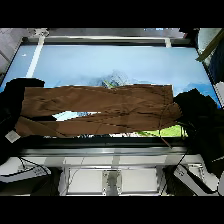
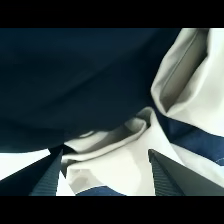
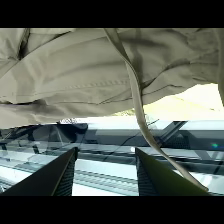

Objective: Fold the clothes and pants, and hang the long-sleeved shirts on hangers.

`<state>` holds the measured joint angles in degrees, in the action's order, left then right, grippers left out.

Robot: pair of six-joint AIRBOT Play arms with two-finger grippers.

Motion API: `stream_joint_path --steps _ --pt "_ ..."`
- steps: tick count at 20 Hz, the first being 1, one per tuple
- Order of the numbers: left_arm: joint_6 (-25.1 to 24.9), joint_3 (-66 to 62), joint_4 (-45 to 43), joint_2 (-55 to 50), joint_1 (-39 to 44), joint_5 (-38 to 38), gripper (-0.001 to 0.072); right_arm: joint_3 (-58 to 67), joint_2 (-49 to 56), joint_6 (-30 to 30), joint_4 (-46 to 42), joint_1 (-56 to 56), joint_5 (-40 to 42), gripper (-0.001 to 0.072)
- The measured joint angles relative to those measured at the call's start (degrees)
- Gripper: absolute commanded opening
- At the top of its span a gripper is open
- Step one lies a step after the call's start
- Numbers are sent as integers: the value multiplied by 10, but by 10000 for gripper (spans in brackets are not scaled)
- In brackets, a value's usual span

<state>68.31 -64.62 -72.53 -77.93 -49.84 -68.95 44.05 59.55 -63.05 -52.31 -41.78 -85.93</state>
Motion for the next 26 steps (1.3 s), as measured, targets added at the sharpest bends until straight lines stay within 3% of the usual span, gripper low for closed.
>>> stream_joint_path --steps 7,13,24,25,26 --pt "-5 -4 51 -19 24 -19 578 0 0 -4 0 0 5 408" --pt "-14 -4 -24 -27 21 -71 577 0 0 -5 -5 0 -1 408" --pt "-96 7 3 -56 -29 -76 572 0 0 -6 -11 0 0 408" --pt "-101 11 5 -61 -28 -77 538 0 0 -6 -11 0 0 408" --pt "-104 14 5 -64 -28 -79 427 0 0 -7 -10 0 0 408"
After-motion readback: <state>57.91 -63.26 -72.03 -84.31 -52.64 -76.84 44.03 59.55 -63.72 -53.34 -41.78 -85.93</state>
